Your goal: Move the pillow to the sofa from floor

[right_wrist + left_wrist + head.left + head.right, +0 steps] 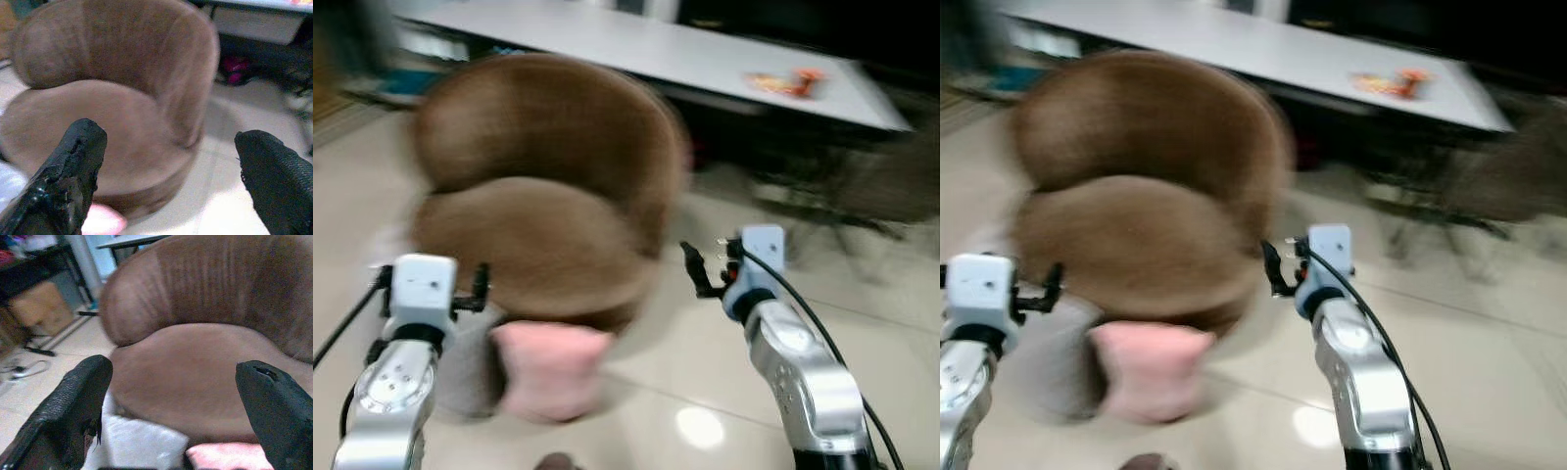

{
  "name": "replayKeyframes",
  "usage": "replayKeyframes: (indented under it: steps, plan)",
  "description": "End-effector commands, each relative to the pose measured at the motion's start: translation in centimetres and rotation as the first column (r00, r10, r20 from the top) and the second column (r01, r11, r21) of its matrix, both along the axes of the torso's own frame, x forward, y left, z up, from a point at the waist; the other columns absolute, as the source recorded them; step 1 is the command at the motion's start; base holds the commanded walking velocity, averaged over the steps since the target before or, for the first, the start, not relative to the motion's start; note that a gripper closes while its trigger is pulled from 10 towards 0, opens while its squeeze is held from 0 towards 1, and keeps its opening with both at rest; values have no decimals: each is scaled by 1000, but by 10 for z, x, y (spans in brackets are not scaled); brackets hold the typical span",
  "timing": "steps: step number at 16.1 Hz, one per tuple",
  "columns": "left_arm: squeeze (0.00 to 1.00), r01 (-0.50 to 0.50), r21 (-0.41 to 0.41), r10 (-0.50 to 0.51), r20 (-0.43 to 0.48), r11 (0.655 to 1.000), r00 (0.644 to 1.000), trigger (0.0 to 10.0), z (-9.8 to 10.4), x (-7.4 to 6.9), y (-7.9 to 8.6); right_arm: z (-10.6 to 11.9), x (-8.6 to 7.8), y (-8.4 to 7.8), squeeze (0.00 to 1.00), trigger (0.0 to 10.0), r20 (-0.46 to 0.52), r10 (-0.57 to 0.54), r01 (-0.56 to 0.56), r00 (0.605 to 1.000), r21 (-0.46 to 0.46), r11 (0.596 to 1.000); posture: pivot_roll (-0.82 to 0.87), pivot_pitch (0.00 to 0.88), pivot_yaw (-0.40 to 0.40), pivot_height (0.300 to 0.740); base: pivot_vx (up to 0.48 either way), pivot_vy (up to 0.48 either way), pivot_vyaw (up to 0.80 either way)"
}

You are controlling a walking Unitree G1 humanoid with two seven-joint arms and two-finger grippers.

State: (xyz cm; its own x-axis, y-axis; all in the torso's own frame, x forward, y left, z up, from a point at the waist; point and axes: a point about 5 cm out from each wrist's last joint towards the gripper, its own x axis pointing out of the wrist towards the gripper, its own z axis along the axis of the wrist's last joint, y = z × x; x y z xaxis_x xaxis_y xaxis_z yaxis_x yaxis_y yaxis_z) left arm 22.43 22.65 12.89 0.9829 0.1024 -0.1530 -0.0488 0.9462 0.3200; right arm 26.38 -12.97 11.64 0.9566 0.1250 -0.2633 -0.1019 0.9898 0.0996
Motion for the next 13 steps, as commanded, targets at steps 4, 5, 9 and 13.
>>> replayKeyframes:
  steps: [4,5,9,13]
  plan:
    - [0,151,10,-151,84,988,985,10000,15,13,-19,18,3,-10,1000,10000,97,-127,121,987,63,991,-11,0,-44,740,0,0,800]
    - [0,153,19,-154,74,988,985,10000,14,13,-20,13,2,-12,1000,10000,70,-137,132,988,68,989,-9,0,-45,740,0,0,800]
    - [0,133,27,-135,113,991,984,10000,19,18,-20,18,11,-5,0,10000,96,-107,102,990,62,993,1,0,-37,740,0,-226,127]
    - [0,116,-7,-115,115,993,987,10000,18,20,-16,19,17,-8,0,10000,129,-187,182,974,52,982,-6,0,-19,740,0,0,0]
